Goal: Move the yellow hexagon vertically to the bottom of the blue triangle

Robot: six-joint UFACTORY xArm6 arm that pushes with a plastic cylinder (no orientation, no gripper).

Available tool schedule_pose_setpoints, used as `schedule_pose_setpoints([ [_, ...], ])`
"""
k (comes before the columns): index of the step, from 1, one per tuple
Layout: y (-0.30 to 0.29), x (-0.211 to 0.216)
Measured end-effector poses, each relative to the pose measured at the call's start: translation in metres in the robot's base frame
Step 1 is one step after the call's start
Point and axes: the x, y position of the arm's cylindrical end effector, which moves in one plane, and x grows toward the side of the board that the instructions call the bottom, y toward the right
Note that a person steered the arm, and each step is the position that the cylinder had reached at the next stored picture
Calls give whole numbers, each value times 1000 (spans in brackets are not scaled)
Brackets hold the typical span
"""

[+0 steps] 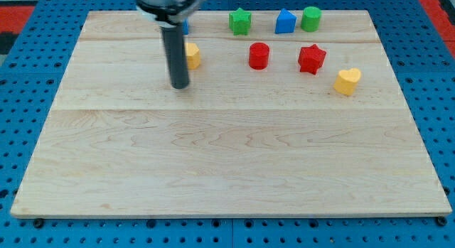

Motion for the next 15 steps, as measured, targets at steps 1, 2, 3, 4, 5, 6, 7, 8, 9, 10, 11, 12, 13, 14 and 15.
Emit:
schedule_pose_setpoints([
  [1,-15,-29],
  [2,-16,-45],
  [3,-7,-55],
  [4,19,-57],
  [5,36,-59],
  [6,49,-65],
  [7,44,-82],
  [8,40,-98],
  [9,40,-102],
  [10,40,-102],
  [11,45,-89],
  [12,45,-74],
  [13,64,-72],
  [14,83,-72],
  [15,97,-72],
])
